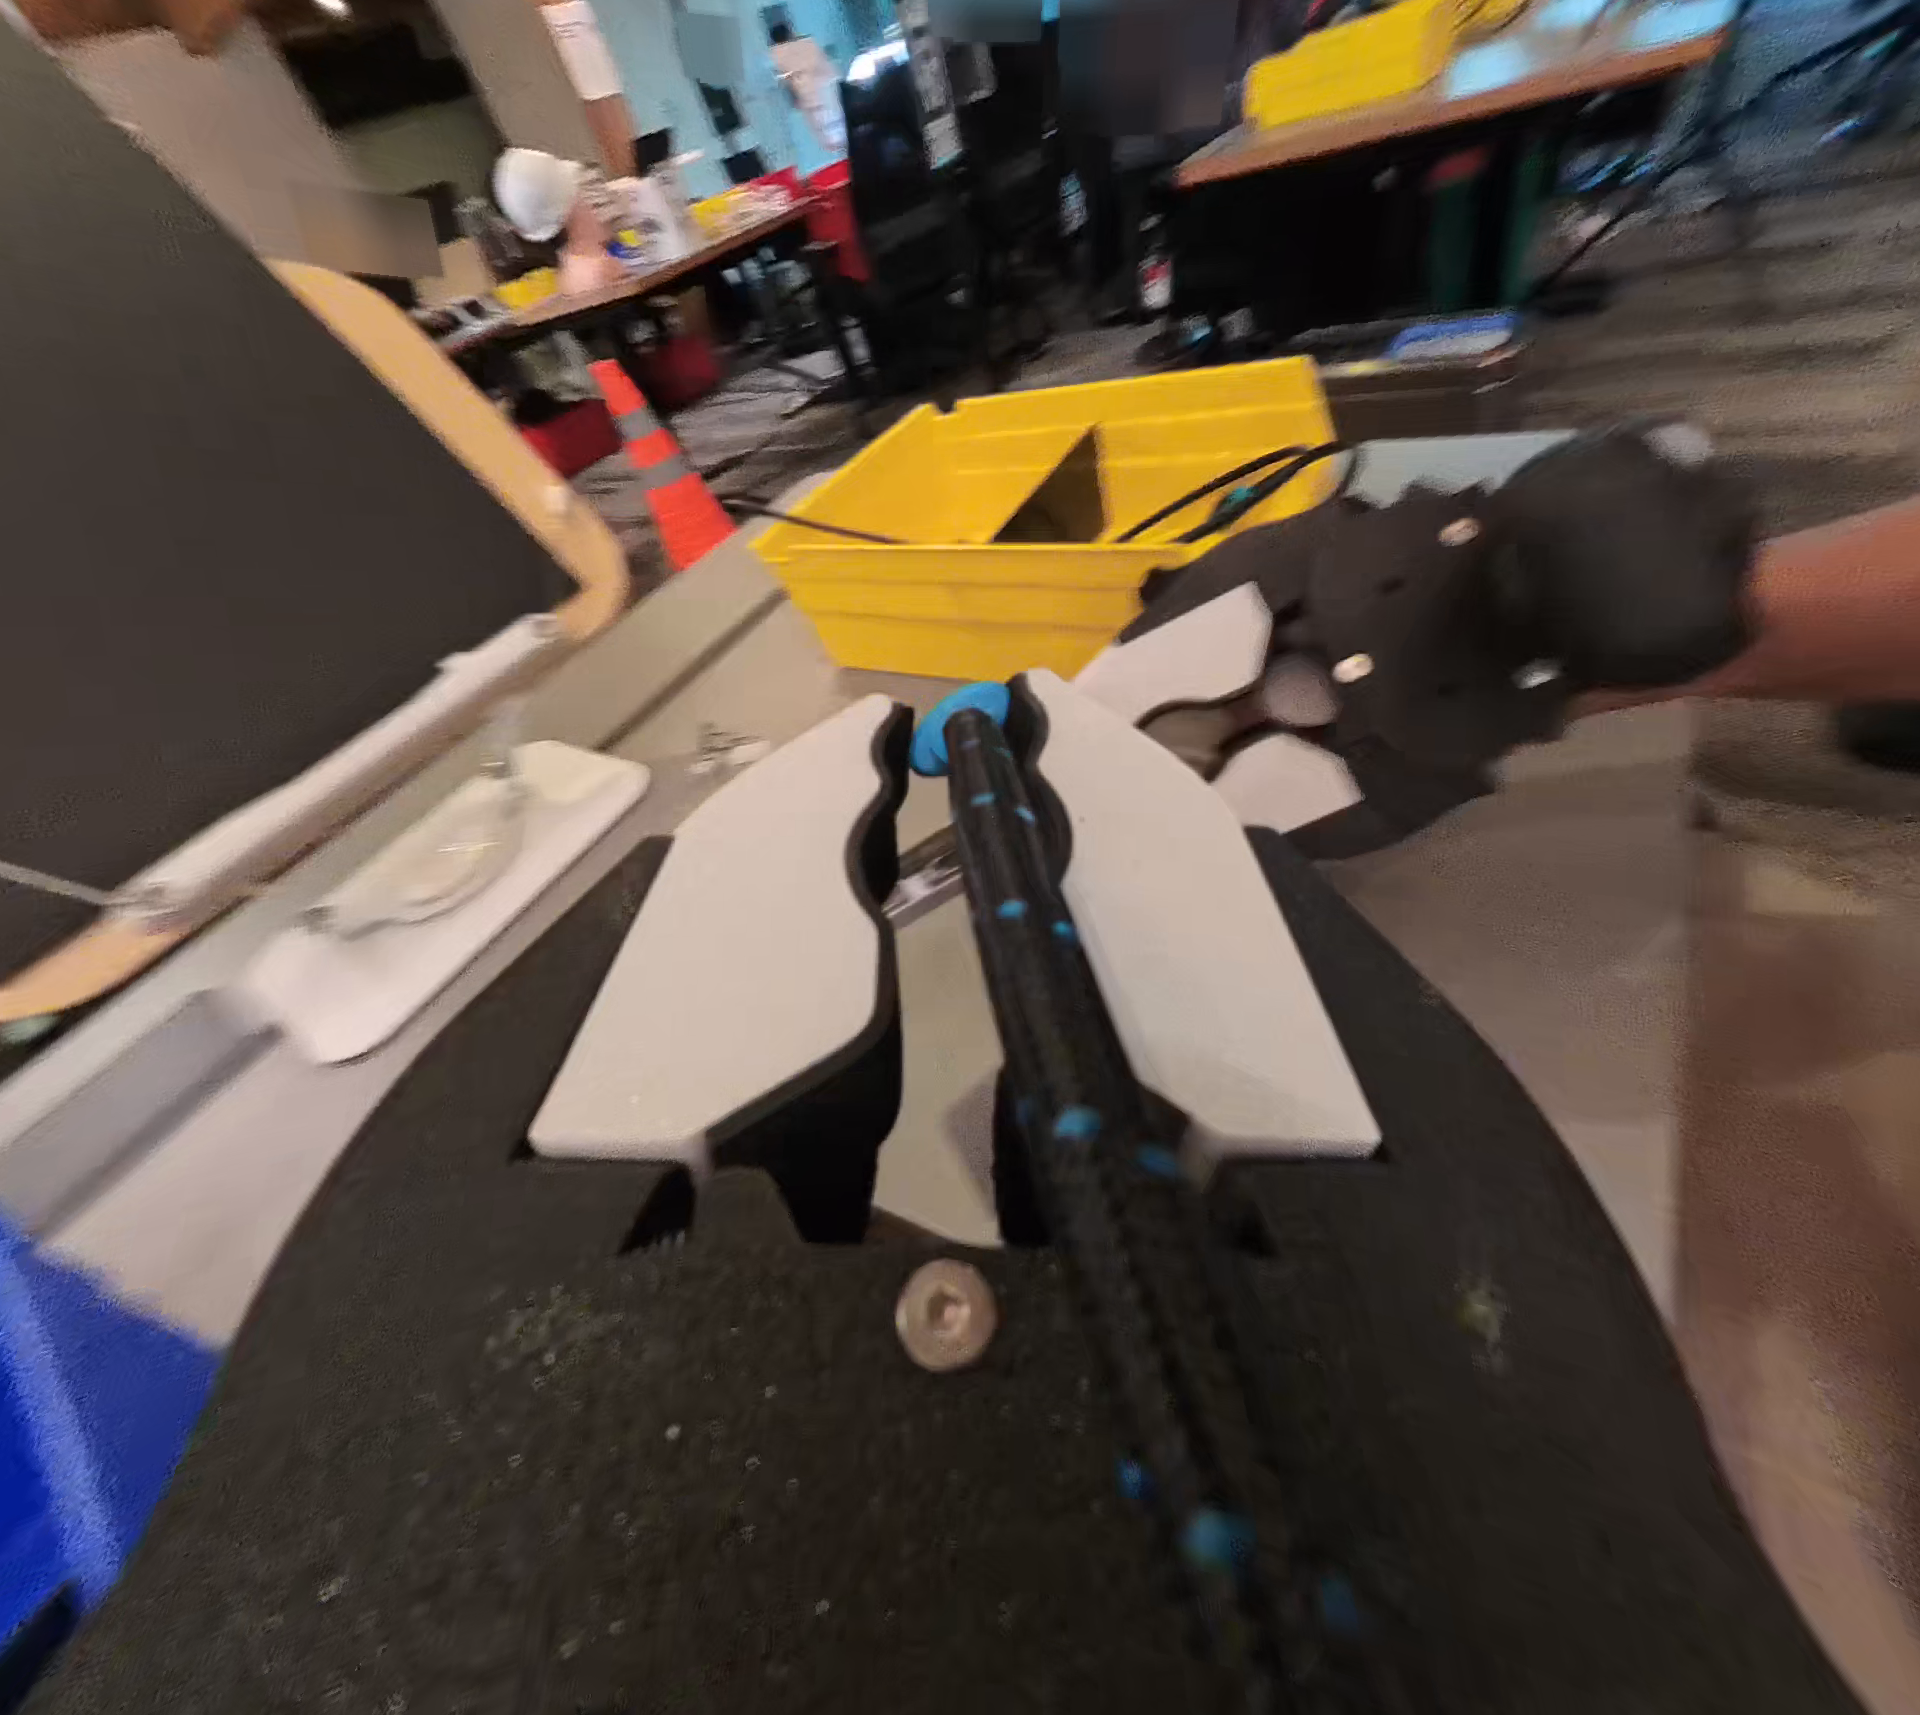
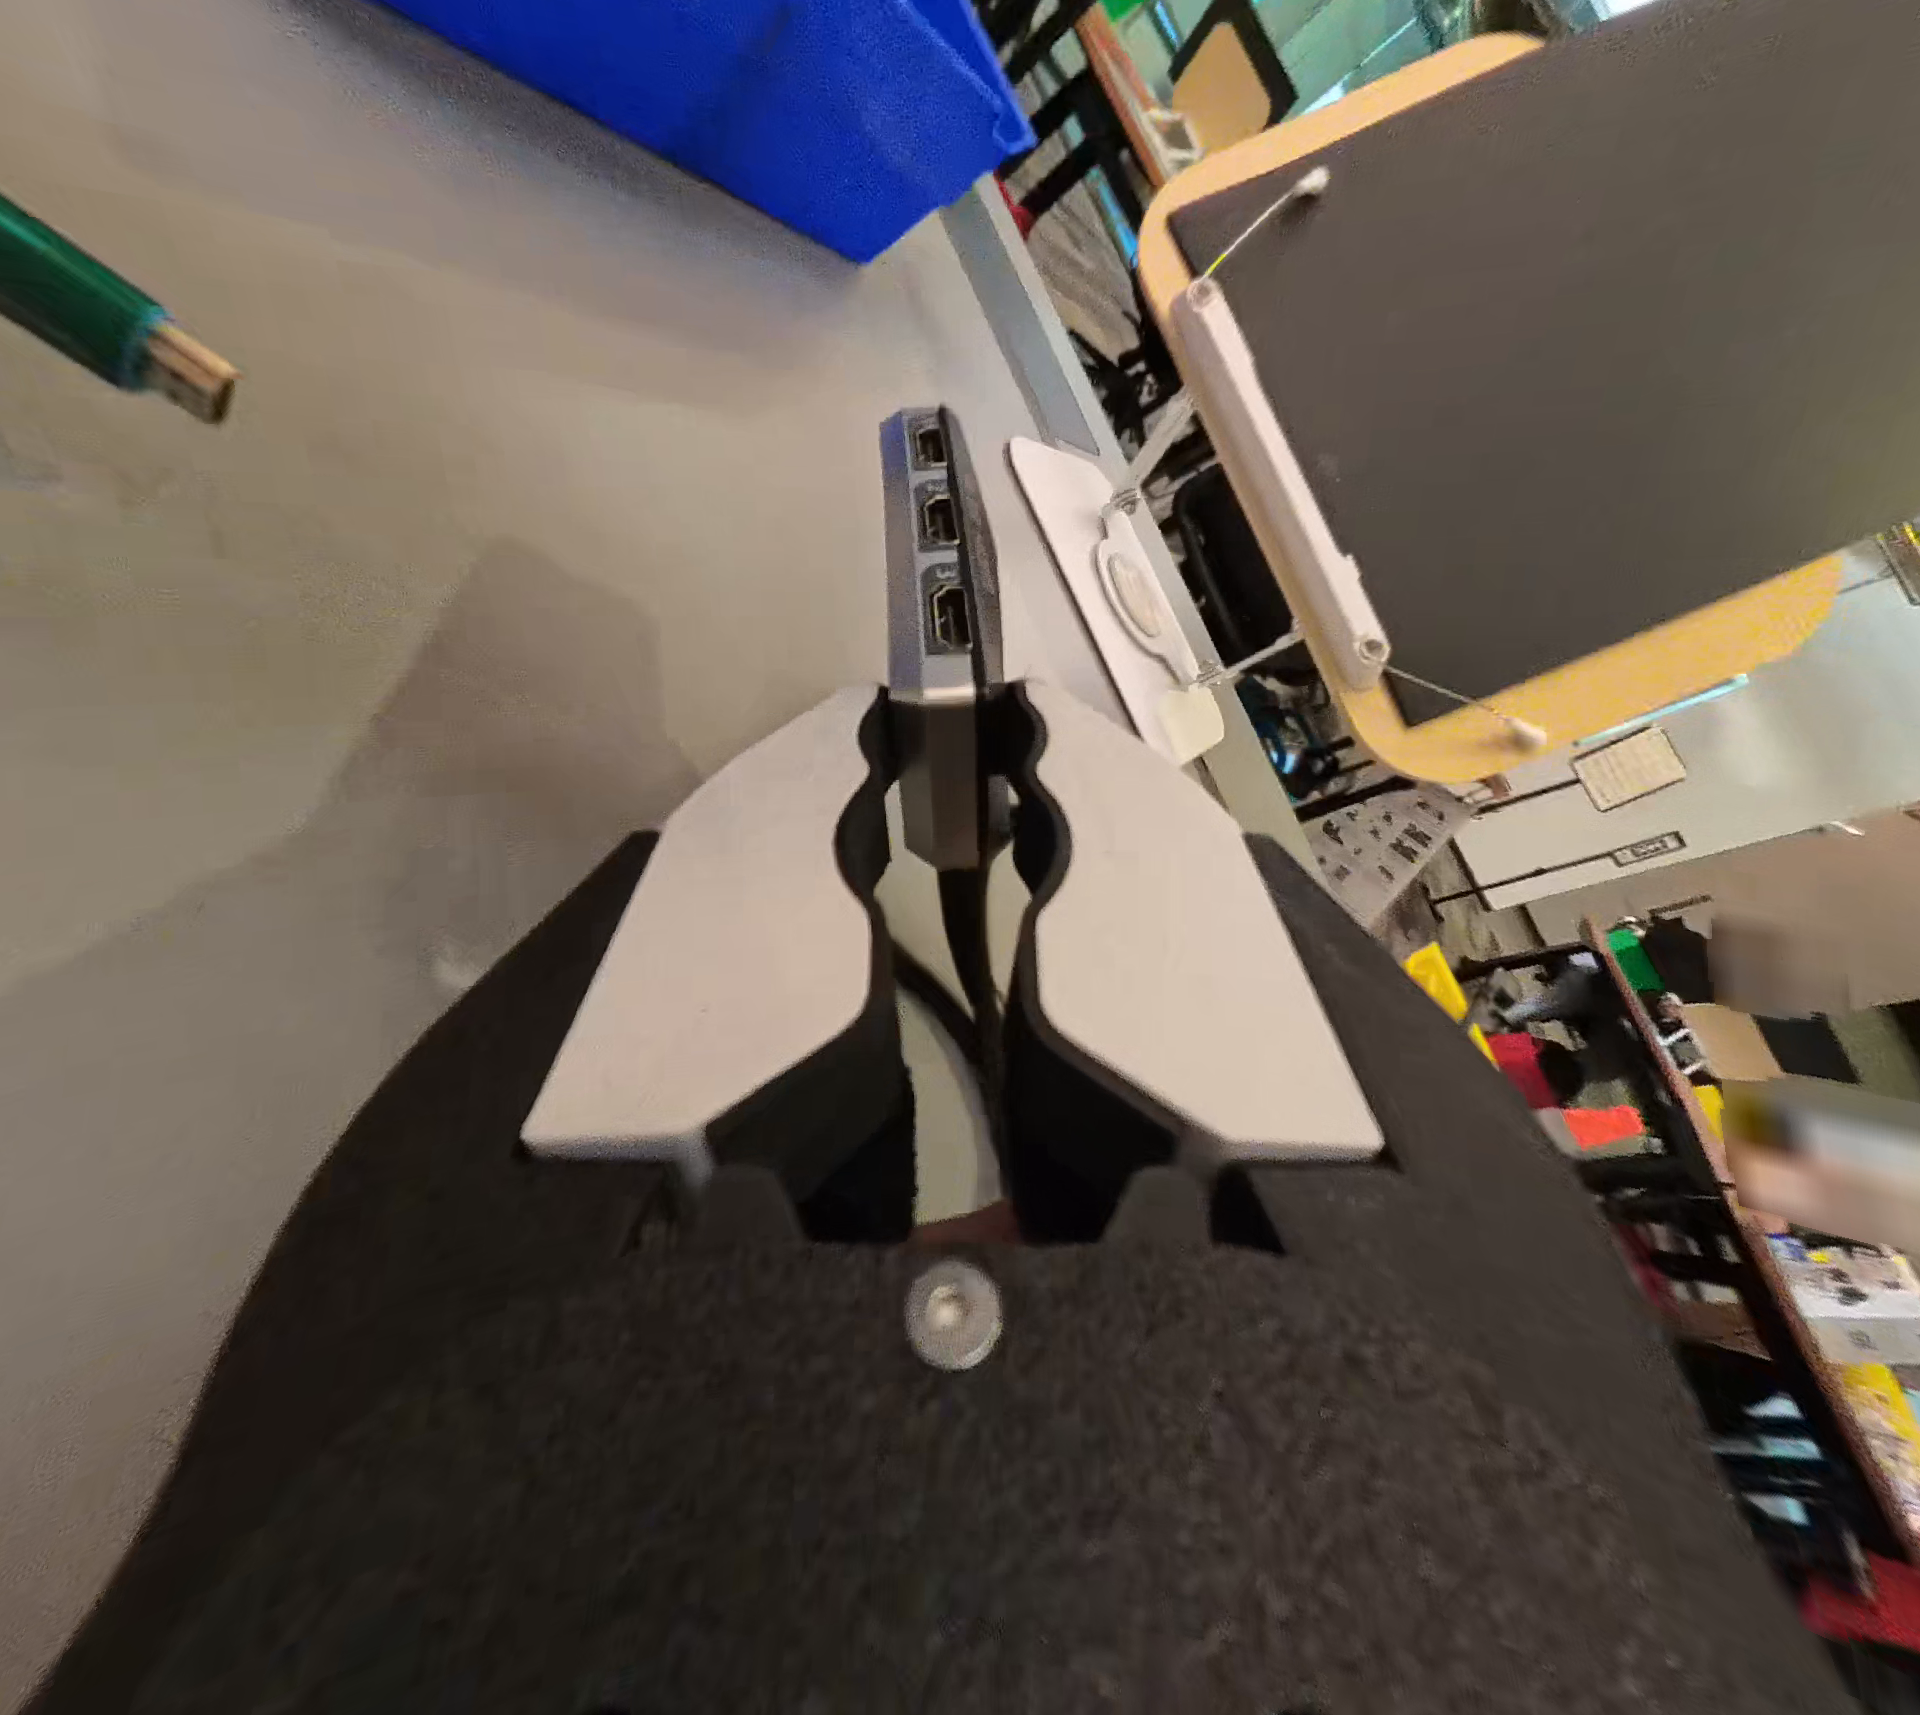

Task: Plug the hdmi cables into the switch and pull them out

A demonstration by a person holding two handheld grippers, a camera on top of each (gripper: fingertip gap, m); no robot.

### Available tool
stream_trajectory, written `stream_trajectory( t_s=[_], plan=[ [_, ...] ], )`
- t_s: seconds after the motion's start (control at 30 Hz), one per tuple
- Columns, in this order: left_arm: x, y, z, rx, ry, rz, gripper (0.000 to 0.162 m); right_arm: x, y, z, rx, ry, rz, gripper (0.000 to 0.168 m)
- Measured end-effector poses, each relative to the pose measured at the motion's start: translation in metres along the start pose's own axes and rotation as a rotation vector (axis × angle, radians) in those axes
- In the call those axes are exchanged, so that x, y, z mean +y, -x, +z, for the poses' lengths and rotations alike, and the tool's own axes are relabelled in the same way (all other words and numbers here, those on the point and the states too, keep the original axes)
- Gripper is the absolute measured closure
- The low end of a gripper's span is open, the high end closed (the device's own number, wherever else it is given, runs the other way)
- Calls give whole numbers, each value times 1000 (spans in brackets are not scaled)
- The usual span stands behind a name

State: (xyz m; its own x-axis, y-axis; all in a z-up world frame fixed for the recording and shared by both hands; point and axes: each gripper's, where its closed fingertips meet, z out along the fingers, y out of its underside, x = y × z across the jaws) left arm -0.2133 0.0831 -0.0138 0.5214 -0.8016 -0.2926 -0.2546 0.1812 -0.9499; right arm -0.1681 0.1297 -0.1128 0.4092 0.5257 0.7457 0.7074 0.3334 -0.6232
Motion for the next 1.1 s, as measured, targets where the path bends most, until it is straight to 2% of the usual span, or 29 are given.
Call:
stream_trajectory(
  t_s=[0.1,0.2,0.27,0.37,0.47,0.57,0.63,0.77,0.9,1.0,1.1],
  plan=[
    [9,20,-5,-15,-8,-120,144,-9,-10,-4,27,-23,52,149],
    [35,47,-2,-146,83,-164,144,-11,-11,-4,38,-35,40,149],
    [57,66,-2,-265,202,-135,143,-15,-11,-5,34,-52,52,149],
    [88,76,-4,-342,380,-39,143,-21,-9,-6,31,-78,51,149],
    [108,72,-1,-335,483,-20,143,-27,-10,-8,28,-104,76,149],
    [111,69,2,-312,493,-19,144,-44,-30,-14,28,-167,175,149],
    [111,69,1,-309,492,-17,144,-61,-65,-22,44,-235,273,149],
    [114,64,3,-288,504,-20,144,-93,-168,-47,81,-373,404,149],
    [120,59,4,-280,529,33,144,-120,-265,-74,101,-469,448,149],
    [120,58,4,-277,532,48,144,-117,-320,-82,129,-471,466,149],
    [121,58,2,-276,530,38,144,-87,-358,-77,174,-429,505,149]
  ],
)
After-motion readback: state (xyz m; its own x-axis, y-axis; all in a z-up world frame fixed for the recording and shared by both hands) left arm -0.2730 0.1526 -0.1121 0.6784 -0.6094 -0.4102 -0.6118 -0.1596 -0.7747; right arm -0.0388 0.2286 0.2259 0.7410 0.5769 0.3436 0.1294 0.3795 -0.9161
